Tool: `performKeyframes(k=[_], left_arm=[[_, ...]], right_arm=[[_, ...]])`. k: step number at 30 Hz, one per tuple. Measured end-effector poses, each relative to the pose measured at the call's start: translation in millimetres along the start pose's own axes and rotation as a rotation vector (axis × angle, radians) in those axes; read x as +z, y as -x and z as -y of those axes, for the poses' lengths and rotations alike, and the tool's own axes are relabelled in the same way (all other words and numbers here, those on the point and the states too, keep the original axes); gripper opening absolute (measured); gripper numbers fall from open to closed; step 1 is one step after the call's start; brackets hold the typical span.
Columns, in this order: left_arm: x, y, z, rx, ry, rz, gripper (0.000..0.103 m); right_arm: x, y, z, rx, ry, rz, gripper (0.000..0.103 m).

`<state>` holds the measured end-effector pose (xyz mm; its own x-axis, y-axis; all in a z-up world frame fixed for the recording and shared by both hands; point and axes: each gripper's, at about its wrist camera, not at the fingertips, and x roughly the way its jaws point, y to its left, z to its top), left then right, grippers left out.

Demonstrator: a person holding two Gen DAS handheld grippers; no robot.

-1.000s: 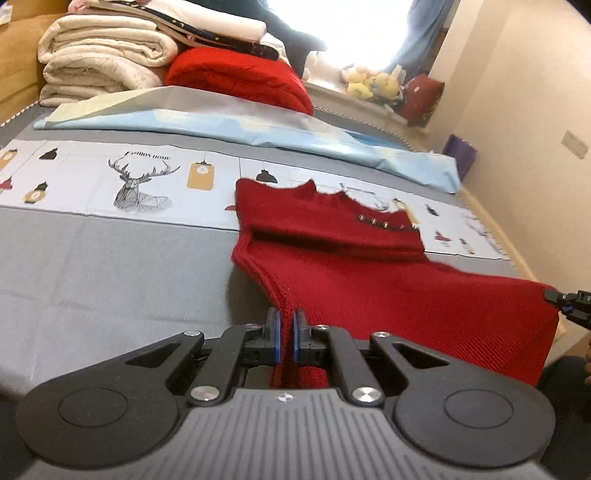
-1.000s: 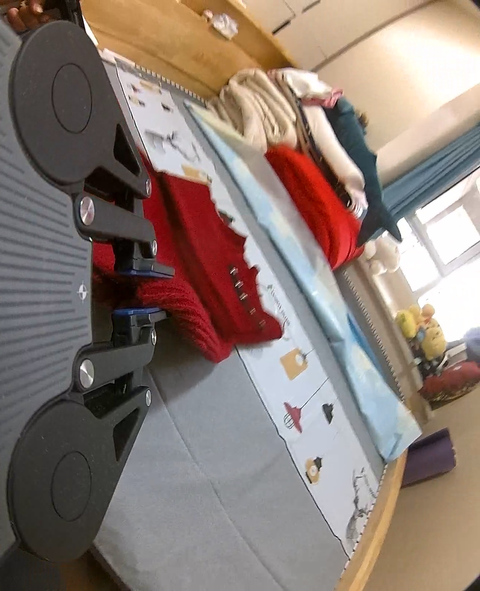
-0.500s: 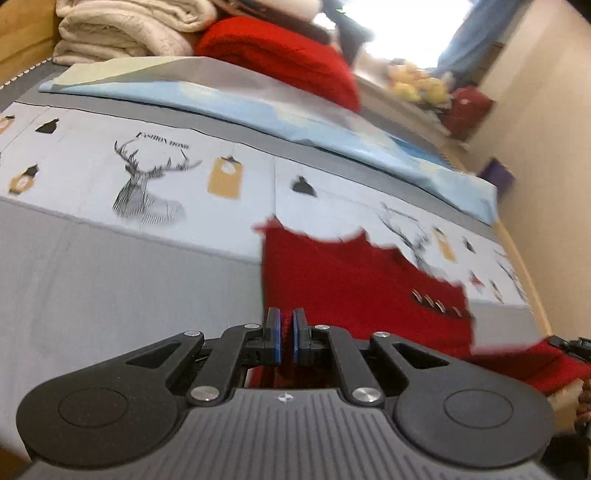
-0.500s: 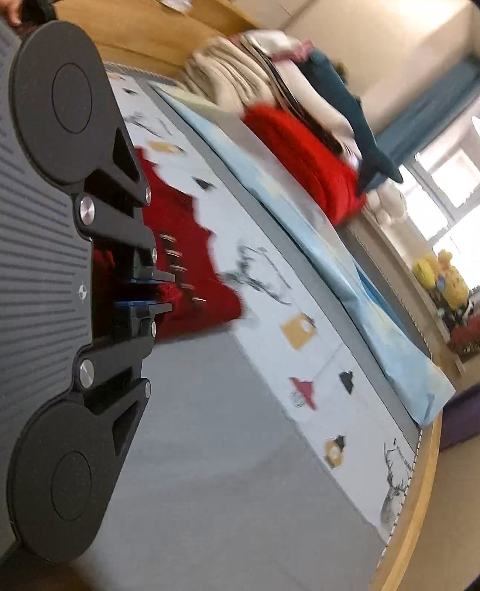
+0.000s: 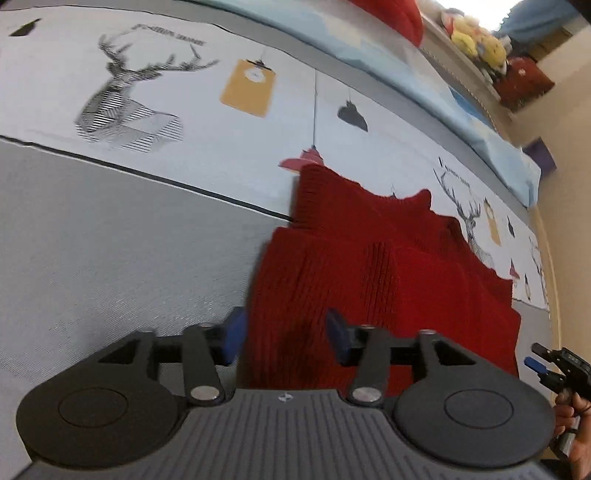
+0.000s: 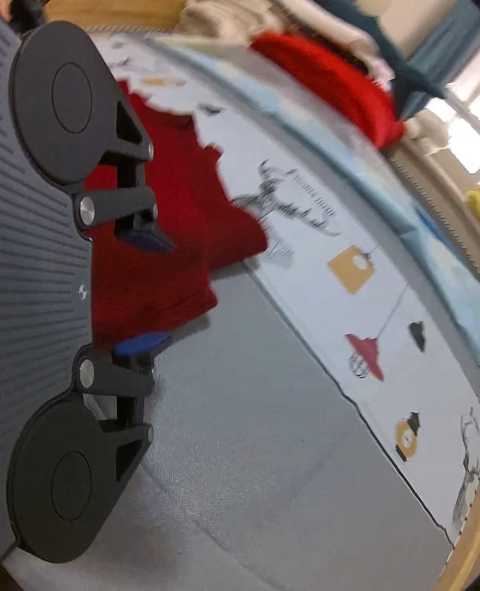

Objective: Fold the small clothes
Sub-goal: 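Lift the hem with both grippers and fold it toward the collar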

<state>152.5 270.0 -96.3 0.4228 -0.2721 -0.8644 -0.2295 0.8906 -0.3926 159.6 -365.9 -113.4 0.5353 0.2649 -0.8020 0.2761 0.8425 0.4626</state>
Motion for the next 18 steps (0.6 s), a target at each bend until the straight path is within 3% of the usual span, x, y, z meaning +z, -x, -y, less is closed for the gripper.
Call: performKeyframes(k=[4,7,8,10,11,14,16,18], left_arm=[[-7,-22,4,0.029,-0.018,-0.050,0.057],[-8,-31,11,0.017,-0.054,-0.049,0.058],[-8,-36,11,0.020,-0.053,-0.048,0.057],[-8,-35,10,0.017,-0.045,-0.030,0.043],[-8,-32,10,0.014,-0.053,-0.021,0.018],[-7,-13,18,0.019,-0.124,0.052,0.013],[-6,6,24,0.020,-0.173,0.135,0.013],[-4,22,25,0.007,-0.161,0.213,0.013]], right_arm=[[-5,-24,8,-0.031,-0.012,-0.116,0.051],[-7,-32,2,-0.031,0.053,-0.147,0.048],[-9,-32,-2,-0.037,0.084,-0.148,0.034],[-10,-31,-9,-0.054,0.135,-0.129,0.012],[-10,-27,-13,-0.067,0.164,-0.104,0.011],[-13,-5,-41,-0.098,0.348,0.032,0.011],[-14,16,-55,-0.047,0.386,0.144,0.010],[-13,35,-64,-0.009,0.398,0.258,0.010]])
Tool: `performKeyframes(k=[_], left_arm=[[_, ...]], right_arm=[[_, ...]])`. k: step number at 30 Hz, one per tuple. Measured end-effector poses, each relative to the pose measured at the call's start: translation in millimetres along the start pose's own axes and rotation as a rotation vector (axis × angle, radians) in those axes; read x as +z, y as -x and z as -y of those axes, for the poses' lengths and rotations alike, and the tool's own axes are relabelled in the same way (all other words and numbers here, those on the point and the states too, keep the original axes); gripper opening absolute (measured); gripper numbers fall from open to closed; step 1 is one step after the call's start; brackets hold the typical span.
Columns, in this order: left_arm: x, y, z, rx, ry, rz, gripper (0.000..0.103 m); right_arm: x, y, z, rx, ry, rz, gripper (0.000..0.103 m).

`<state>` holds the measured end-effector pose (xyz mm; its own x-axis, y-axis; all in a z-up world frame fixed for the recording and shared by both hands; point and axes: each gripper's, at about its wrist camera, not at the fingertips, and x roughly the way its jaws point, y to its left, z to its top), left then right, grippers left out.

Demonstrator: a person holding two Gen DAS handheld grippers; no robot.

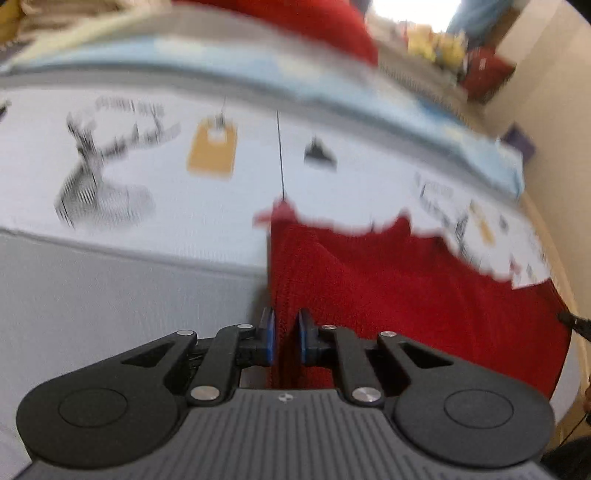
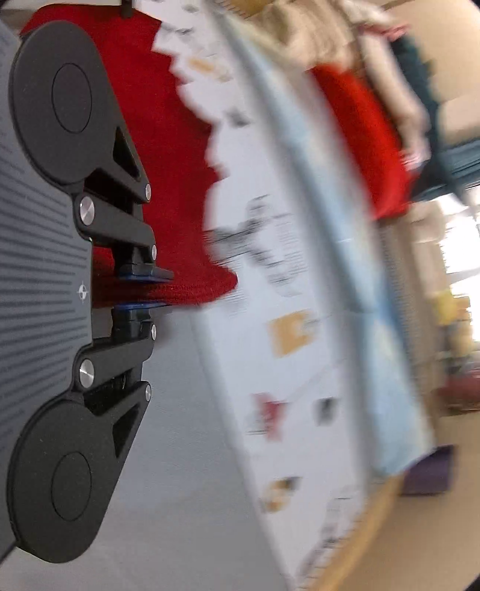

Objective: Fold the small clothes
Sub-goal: 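Lift the hem with both grippers and fold it toward the collar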

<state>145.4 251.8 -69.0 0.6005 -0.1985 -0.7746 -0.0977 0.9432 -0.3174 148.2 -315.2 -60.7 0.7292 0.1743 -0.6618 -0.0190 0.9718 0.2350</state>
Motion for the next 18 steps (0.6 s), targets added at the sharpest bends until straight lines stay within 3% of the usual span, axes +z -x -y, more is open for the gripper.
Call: performKeyframes(k=[5,8,10,11,12,14,18], left_arm=[[11,30,20,0.072,-0.088,0.255,0.013],[19,26,30,0.104,-0.101,0.294,0.018],[20,14,31,0.155,-0.100,0.223,0.023],[20,7,29,0.137,-0.095,0.158,0.035],[17,-2,27,0.102,-0.084,0.092,0.044],[8,-15,26,0.085,-0.087,-0.050,0.047],[-19,-30,25,0.093,-0.159,-0.250,0.056]], right_arm=[[17,16,-17,-0.033,0.066,0.221,0.010],[25,0,-19,-0.064,0.046,0.238,0.011],[26,-26,-16,-0.085,0.014,0.126,0.015],[25,-38,-14,-0.095,-0.007,0.050,0.018],[24,-47,-13,-0.096,-0.026,-0.014,0.029],[16,-56,-10,-0.074,-0.034,-0.122,0.044],[-10,-60,-5,-0.113,0.017,-0.303,0.046]])
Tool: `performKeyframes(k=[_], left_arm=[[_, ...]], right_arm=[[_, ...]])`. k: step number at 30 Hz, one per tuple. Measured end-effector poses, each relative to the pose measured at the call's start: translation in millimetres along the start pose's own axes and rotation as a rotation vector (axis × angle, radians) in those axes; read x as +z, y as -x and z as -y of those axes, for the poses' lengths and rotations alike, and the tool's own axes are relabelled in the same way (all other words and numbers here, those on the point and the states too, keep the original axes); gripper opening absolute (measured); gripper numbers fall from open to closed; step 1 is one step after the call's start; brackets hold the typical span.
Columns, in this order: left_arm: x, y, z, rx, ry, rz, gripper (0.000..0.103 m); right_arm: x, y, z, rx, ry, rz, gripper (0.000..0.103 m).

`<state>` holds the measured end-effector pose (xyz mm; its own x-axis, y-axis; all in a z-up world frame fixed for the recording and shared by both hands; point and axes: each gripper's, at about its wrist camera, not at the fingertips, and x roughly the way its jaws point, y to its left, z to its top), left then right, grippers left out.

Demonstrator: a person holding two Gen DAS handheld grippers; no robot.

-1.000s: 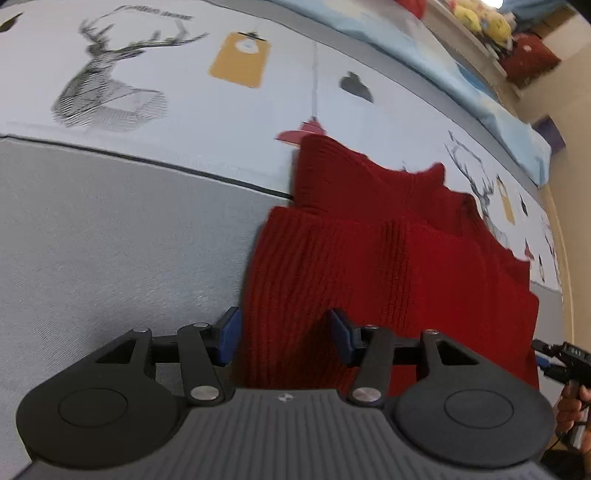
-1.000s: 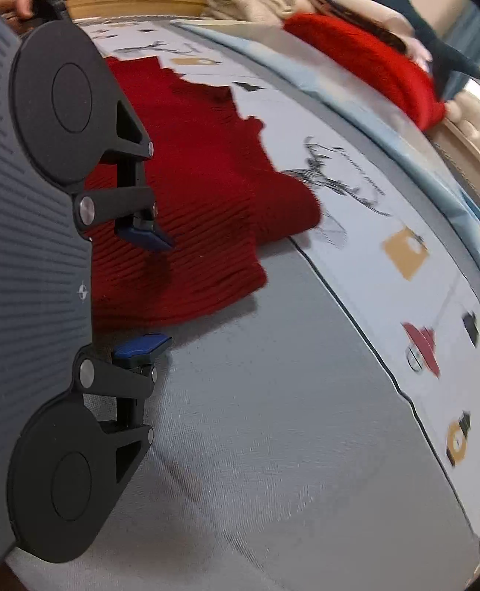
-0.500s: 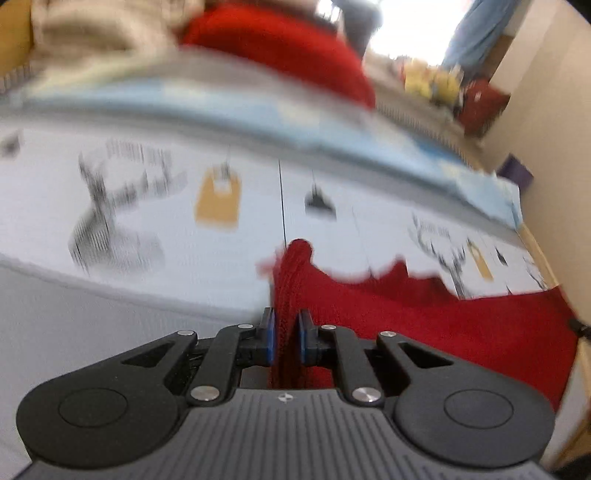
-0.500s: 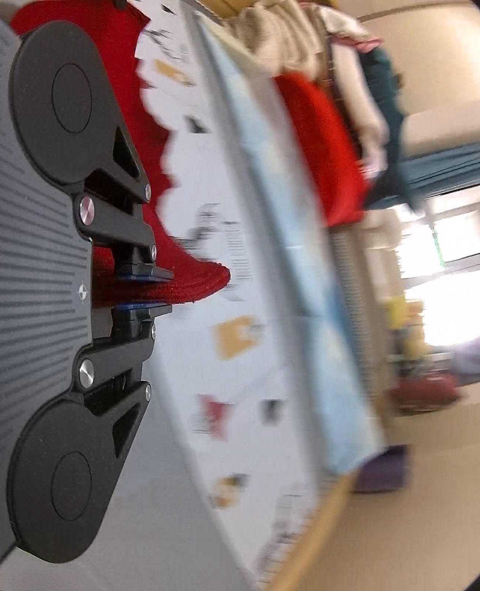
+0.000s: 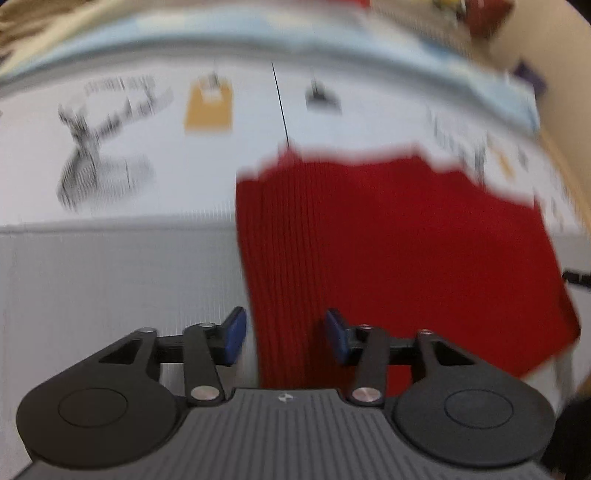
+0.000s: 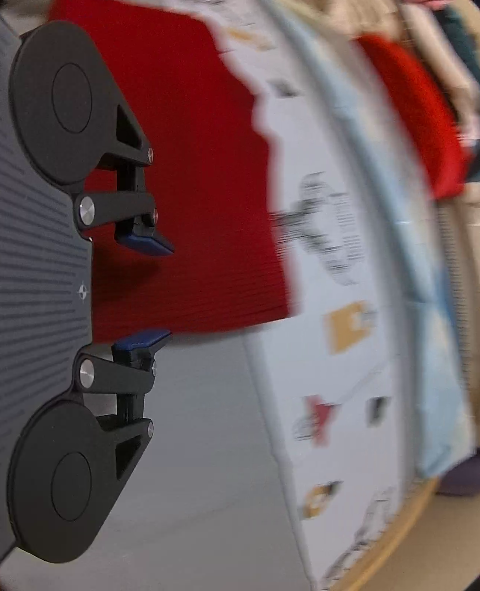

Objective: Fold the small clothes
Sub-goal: 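Lift the hem with both grippers and fold it toward the collar, then lay the folded edge down and open both grippers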

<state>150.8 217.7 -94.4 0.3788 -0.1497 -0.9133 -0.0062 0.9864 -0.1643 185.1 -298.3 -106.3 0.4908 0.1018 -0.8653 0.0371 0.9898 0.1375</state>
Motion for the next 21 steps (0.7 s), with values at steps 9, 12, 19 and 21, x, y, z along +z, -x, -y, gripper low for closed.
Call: performKeyframes(k=[9,12,19,21], left_arm=[[-52,9,-8,-0.064,-0.050,-0.073,0.055],[-57,12,-6,-0.065,-0.059,-0.071,0.044],[-65,21,1,-0.020,-0.055,-0.039,0.016],[-65,23,3,-0.013,-0.055,-0.029,0.015]], right_arm=[[-57,17,26,0.092,-0.037,-0.129,0.023],[-62,33,24,0.116,0.004,-0.070,0.014],[-62,48,40,0.161,-0.106,-0.008,0.013],[-64,49,39,0.150,-0.111,-0.005,0.012]])
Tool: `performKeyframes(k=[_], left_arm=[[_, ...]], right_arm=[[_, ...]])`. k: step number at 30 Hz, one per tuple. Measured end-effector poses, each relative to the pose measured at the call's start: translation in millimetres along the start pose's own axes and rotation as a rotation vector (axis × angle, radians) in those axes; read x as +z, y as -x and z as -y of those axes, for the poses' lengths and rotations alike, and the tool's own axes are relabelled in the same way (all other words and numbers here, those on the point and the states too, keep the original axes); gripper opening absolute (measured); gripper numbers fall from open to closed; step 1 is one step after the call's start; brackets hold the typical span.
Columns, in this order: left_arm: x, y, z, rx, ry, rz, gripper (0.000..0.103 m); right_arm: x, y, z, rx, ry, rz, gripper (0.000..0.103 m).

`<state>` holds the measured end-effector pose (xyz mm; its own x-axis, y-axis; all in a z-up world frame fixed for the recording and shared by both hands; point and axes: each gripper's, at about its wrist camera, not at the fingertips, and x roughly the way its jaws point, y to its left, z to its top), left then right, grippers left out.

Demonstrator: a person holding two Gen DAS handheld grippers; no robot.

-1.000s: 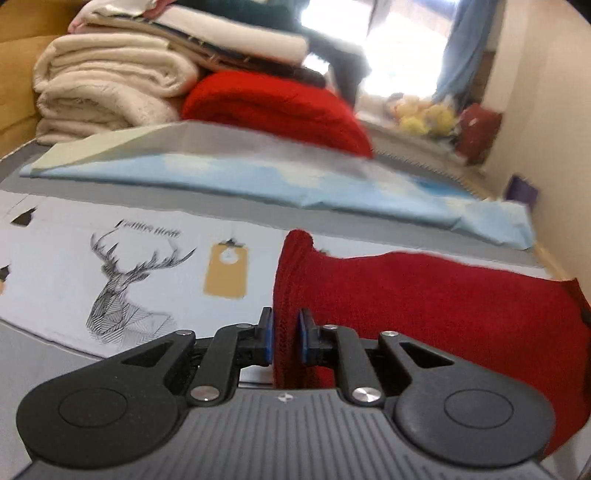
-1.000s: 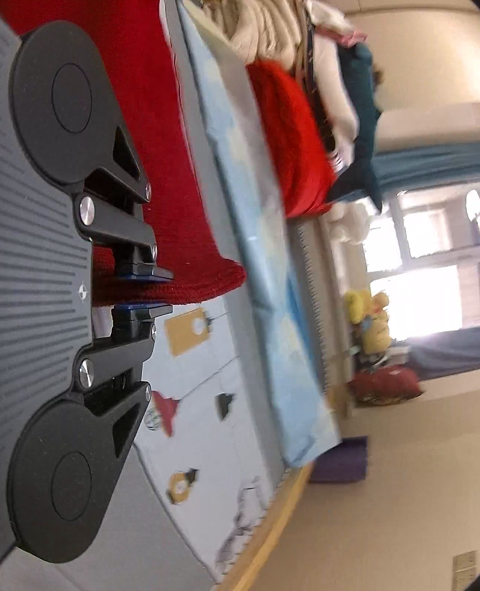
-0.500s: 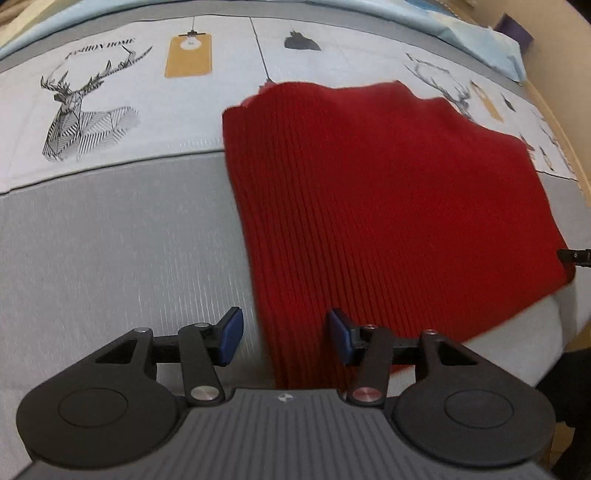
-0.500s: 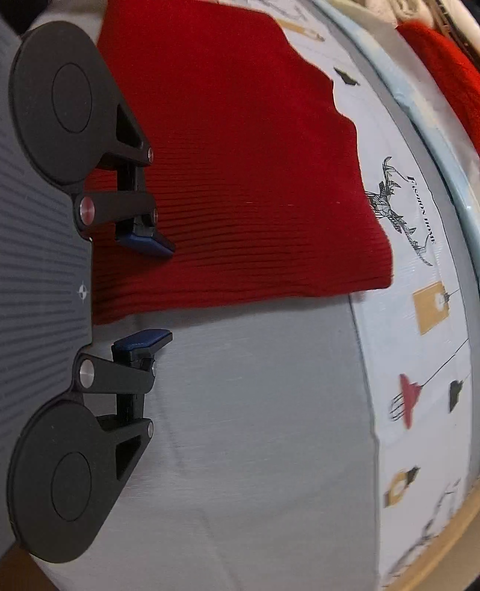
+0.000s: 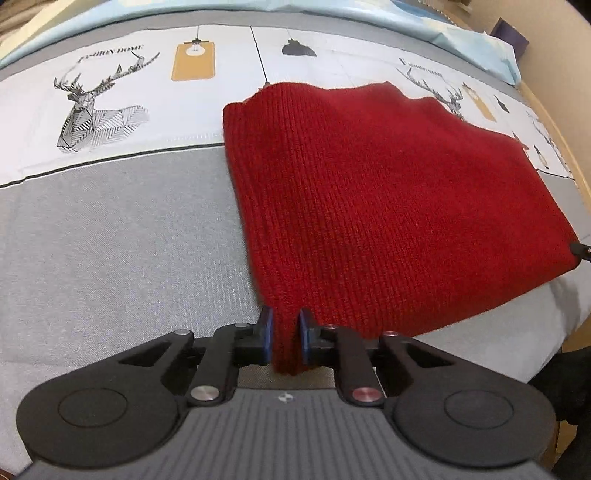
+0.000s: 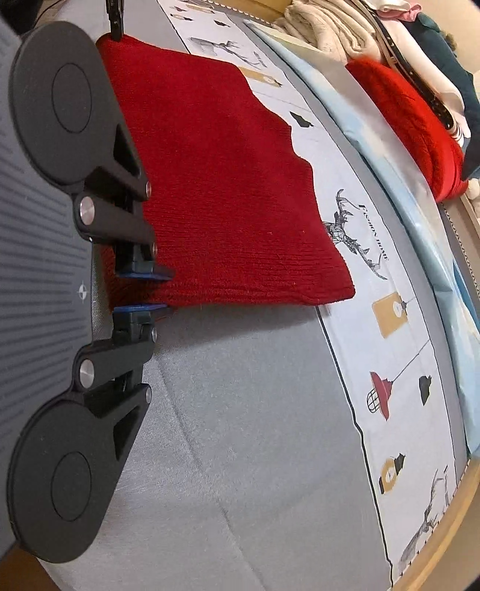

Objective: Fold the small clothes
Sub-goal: 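Lay the folded edge down and open both grippers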

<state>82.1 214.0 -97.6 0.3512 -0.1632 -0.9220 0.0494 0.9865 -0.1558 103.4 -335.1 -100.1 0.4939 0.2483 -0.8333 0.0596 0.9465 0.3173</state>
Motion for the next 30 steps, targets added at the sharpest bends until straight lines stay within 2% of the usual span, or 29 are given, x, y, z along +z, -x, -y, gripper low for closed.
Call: performKeyframes(k=[7,10,14,18,21,23,25,29,30], left_arm=[[-1,0,2,0.011,0.008,-0.001,0.015],[3,0,-4,-0.002,0.057,-0.003,0.018],[8,13,-5,-0.022,0.073,0.068,0.019],[11,20,5,-0.062,0.050,0.107,0.019],[12,8,12,-0.069,0.022,0.058,0.019],[10,-9,14,-0.027,0.014,-0.022,0.019],[8,-20,18,0.016,-0.005,-0.066,0.018],[18,-8,26,-0.002,0.013,-0.011,0.019],[20,-4,28,-0.011,0.021,0.012,0.022]], right_arm=[[-7,-19,-6,-0.092,0.074,-0.068,0.012],[-10,-25,-12,-0.126,0.126,-0.085,0.015],[-12,-19,-23,-0.185,0.197,-0.040,0.022],[-9,-7,-29,-0.169,0.222,0.056,0.022],[-7,-16,-24,-0.173,0.200,0.013,0.025],[-9,-32,-18,-0.209,0.193,-0.074,0.026],[-10,-40,-18,-0.239,0.200,-0.106,0.031],[-6,-28,-26,-0.238,0.200,-0.030,0.031],[-5,-26,-28,-0.244,0.201,-0.006,0.031]])
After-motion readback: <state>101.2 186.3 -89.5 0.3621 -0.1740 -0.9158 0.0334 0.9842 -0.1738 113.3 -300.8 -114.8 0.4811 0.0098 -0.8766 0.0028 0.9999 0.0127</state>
